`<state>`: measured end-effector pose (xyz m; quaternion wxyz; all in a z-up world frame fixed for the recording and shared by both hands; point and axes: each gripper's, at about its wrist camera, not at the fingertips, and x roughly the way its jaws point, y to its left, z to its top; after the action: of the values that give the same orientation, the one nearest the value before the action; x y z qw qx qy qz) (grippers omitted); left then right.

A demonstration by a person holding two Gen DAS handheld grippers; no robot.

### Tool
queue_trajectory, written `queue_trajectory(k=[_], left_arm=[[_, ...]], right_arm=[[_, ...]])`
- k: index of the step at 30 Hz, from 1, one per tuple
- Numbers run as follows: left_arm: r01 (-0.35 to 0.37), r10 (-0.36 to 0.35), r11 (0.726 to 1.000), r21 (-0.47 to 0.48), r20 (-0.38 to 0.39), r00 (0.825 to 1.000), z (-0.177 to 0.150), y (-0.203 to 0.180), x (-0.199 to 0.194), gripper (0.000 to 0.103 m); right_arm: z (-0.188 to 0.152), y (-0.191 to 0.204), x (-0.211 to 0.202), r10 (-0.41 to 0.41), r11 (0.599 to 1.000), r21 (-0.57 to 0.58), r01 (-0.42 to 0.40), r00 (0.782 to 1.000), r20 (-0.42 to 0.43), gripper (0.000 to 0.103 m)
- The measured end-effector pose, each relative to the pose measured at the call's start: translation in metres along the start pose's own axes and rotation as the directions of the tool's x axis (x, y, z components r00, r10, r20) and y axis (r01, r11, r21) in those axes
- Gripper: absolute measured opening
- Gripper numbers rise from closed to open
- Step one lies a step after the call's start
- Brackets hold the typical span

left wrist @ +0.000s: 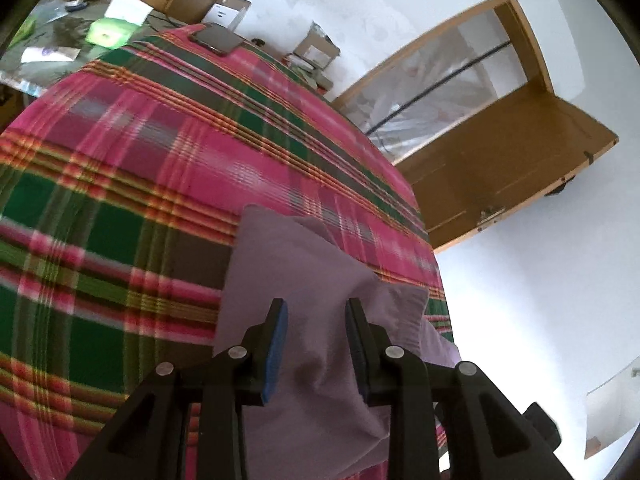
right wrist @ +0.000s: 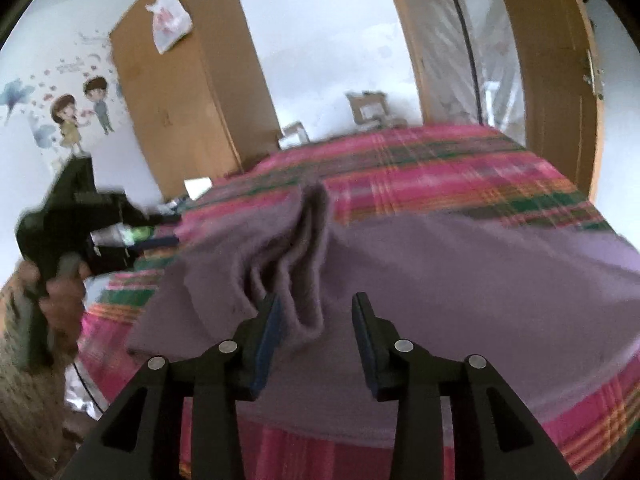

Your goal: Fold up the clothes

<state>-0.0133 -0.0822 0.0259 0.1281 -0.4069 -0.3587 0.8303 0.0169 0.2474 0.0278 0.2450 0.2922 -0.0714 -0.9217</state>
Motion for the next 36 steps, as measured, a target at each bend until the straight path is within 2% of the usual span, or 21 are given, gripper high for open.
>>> queue_trajectory(k=[5, 7, 9, 11, 14, 15, 16, 17, 21, 26, 30, 33, 36], left_arm=[[0.005, -0.005, 0.999, -0.032, -0.013, 1.0, -0.008, 0.011, 0.002, 0.03], [-0.001, 0.001, 0.999, -0.033, -0.017, 1.0, -0.01, 0.013, 0.002, 0.03], [-0.003, 0.003, 1.0, -0.03, -0.013, 1.0, -0.011, 0.014, 0.004, 0.03], [-0.003, 0.002, 0.999, -0.039, -0.02, 1.0, -0.012, 0.017, 0.003, 0.03], [-0.002, 0.001, 0.999, -0.053, -0.023, 1.0, -0.012, 0.021, 0.003, 0.03], [-0.002, 0.001, 0.998, -0.055, -0.022, 1.0, -0.012, 0.022, 0.002, 0.03], [-0.002, 0.001, 0.998, -0.057, -0.021, 1.0, -0.012, 0.023, 0.002, 0.03], [-0.003, 0.002, 0.998, -0.058, -0.021, 1.0, -0.012, 0.024, 0.002, 0.03], [-0.004, 0.003, 0.998, -0.056, -0.023, 1.0, -0.012, 0.024, 0.002, 0.03], [-0.004, 0.002, 0.998, -0.055, -0.036, 0.999, -0.012, 0.025, 0.006, 0.03], [-0.003, 0.001, 0.998, -0.06, -0.036, 0.999, -0.013, 0.026, 0.006, 0.03], [-0.002, 0.0, 0.998, -0.058, -0.037, 0.999, -0.013, 0.026, 0.004, 0.03], [-0.003, 0.001, 0.999, -0.054, -0.038, 0.999, -0.013, 0.026, 0.003, 0.03]], right_arm=[[0.012, 0.008, 0.014, 0.078, 0.997, -0.007, -0.078, 0.997, -0.027, 0.039], [0.01, 0.017, 0.022, 0.084, 0.995, -0.055, -0.087, 0.995, -0.053, 0.039], [0.006, 0.027, 0.031, 0.073, 0.991, -0.104, -0.083, 0.993, -0.09, 0.039], [0.005, 0.034, 0.037, 0.028, 0.987, -0.155, -0.042, 0.995, -0.097, 0.039], [0.006, 0.036, 0.043, -0.007, 0.985, -0.174, -0.012, 0.994, -0.111, 0.037], [0.006, 0.035, 0.043, -0.011, 0.985, -0.173, -0.008, 0.994, -0.112, 0.034], [0.006, 0.036, 0.042, -0.028, 0.983, -0.182, 0.009, 0.994, -0.105, 0.023], [0.005, 0.038, 0.041, -0.05, 0.98, -0.195, 0.031, 0.994, -0.095, 0.017], [0.004, 0.038, 0.031, -0.078, 0.974, -0.215, 0.065, 0.995, -0.054, 0.017], [-0.003, 0.041, 0.033, -0.08, 0.965, -0.256, 0.056, 0.993, -0.086, 0.018], [-0.006, 0.037, 0.039, -0.107, 0.967, -0.243, 0.076, 0.987, -0.117, 0.016], [-0.002, 0.035, 0.035, -0.084, 0.973, -0.222, 0.057, 0.99, -0.11, 0.008], [0.013, 0.016, 0.017, -0.007, 0.997, -0.073, 0.0, 0.996, -0.093, 0.006]])
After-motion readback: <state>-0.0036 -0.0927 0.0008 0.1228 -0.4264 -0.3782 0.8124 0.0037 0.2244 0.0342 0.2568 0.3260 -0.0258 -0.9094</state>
